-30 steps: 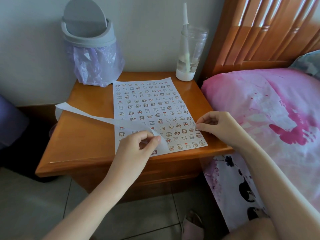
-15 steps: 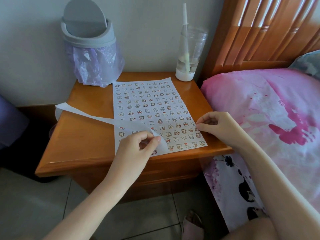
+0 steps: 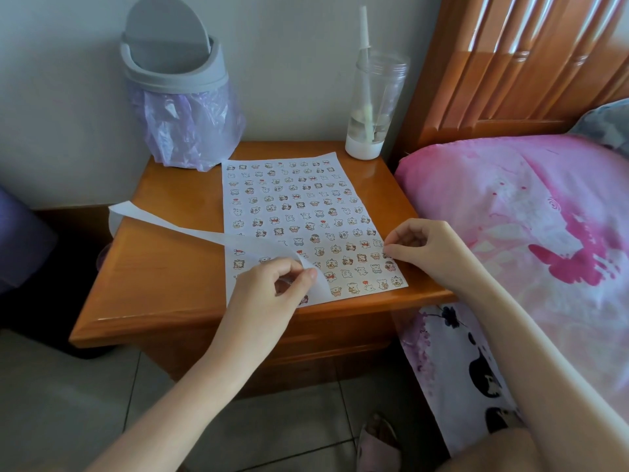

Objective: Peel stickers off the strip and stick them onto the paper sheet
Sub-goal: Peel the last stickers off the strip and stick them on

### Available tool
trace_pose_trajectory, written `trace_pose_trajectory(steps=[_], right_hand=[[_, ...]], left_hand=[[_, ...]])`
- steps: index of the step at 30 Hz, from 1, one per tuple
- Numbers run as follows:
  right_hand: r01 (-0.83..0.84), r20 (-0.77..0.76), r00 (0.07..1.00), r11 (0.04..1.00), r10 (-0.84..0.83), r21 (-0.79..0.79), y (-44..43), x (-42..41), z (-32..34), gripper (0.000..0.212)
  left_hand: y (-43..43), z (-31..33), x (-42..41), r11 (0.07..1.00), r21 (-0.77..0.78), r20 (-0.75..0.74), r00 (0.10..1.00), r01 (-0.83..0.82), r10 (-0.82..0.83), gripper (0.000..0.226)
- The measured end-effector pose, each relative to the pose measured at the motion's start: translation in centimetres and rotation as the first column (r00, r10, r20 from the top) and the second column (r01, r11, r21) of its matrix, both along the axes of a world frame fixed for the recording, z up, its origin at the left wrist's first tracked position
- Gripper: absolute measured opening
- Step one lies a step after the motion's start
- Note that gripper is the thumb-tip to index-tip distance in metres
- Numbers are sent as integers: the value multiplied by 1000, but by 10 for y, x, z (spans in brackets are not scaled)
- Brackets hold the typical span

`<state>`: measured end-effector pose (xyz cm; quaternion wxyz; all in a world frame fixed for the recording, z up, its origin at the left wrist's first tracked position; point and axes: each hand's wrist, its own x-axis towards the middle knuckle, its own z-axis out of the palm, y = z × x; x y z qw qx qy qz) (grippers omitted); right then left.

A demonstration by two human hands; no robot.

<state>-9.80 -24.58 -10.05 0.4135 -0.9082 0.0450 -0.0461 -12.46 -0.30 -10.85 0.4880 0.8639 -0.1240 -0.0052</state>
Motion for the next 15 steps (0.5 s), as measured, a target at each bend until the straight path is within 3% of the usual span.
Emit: trace_pose_trajectory(steps=[9,15], right_hand=[[24,15,1000,1000,-24,8,0,1,-2,19],[93,32,995,994,-95,54,-1,1,-2,10]], left_hand=[[-1,0,0,1000,-2,3,1000,-2,2,8],[-1,-1,0,1000,3,7,1000,-5,5,10]])
